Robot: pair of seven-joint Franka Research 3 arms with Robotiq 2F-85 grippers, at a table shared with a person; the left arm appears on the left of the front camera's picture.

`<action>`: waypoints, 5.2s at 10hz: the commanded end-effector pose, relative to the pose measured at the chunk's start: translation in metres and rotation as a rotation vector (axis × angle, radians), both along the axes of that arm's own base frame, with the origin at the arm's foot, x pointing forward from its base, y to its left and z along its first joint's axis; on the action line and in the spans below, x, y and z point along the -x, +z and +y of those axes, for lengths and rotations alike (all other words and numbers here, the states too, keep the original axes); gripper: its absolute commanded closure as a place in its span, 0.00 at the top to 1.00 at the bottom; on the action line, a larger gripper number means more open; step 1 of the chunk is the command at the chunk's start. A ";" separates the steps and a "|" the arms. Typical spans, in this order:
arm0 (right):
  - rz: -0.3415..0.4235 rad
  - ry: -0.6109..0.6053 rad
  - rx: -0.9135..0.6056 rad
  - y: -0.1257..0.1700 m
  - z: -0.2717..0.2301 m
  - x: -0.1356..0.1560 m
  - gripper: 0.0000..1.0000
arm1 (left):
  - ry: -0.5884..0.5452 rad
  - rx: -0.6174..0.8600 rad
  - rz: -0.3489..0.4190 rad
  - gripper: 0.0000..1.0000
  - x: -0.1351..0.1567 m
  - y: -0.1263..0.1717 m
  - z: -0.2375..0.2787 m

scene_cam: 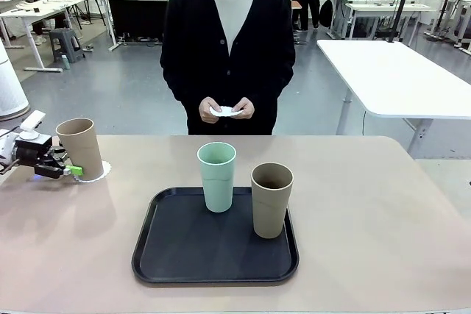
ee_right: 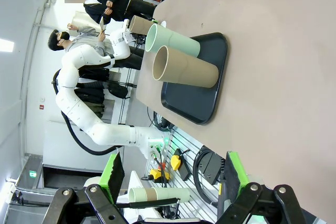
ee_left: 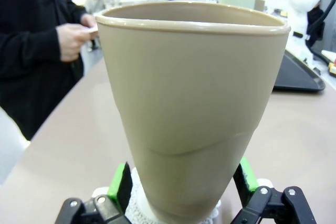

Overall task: Place coasters on the table and set cups on them.
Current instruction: Pick up one Reusable plastic cup and place it on a coaster set by the human, then take one Reusable plastic cup from the Flat Tray and place it on a coaster set by the human.

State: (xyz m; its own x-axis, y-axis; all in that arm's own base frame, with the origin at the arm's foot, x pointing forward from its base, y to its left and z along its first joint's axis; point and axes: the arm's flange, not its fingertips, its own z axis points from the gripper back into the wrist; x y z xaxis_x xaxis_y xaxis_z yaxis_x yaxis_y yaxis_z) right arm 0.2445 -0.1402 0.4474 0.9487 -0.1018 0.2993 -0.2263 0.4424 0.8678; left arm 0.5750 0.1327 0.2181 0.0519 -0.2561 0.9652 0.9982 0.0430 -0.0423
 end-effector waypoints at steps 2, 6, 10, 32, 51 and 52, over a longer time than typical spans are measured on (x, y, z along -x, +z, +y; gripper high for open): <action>-0.009 0.001 -0.008 0.000 0.000 -0.002 1.00 | -0.018 -0.010 0.006 1.00 -0.003 0.005 0.004; -0.009 0.001 -0.008 0.000 0.000 -0.002 1.00 | -0.020 -0.024 0.021 1.00 -0.005 0.004 0.008; -0.009 0.001 -0.008 0.000 0.000 -0.002 1.00 | -0.004 -0.056 0.021 1.00 -0.004 0.010 0.018; -0.009 0.001 -0.008 0.000 0.000 -0.002 1.00 | 0.582 -0.962 0.268 1.00 0.167 0.253 -0.083; -0.009 0.001 -0.008 0.000 0.000 -0.002 1.00 | 0.305 -0.056 1.062 1.00 0.234 0.241 0.052; -0.009 0.001 -0.008 0.000 0.000 -0.002 1.00 | 0.307 0.051 1.029 1.00 0.234 0.228 0.067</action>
